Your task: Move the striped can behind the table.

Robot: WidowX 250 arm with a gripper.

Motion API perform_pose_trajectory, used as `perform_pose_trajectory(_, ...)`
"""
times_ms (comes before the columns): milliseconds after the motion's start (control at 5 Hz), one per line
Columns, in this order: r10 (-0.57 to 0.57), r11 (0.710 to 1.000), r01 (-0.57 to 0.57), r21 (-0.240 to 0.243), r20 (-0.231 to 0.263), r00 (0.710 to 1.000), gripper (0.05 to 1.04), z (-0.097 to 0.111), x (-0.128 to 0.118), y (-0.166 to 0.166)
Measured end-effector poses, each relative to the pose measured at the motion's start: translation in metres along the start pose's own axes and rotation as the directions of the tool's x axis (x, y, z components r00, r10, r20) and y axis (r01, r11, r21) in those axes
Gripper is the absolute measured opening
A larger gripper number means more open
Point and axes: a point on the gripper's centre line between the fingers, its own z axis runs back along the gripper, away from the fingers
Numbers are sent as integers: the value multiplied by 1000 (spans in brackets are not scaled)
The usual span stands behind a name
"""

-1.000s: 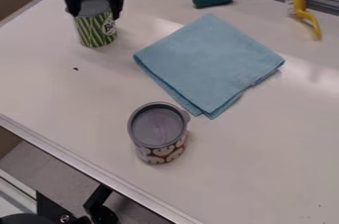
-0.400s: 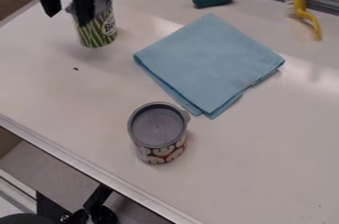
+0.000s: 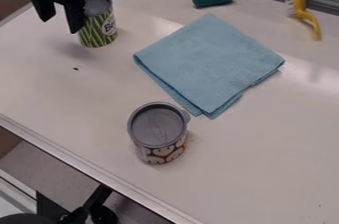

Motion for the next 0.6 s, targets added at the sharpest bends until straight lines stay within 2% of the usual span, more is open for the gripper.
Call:
perform_pose_trajectory(200, -68, 998, 68, -5, -12, 998, 999, -7, 2, -3)
perform_pose_trajectory(400, -147, 989, 147, -5, 21, 989, 999, -8, 10, -9)
perform_pose_trajectory(600, -254, 967, 255, -28, 36, 967, 999, -10, 25, -11)
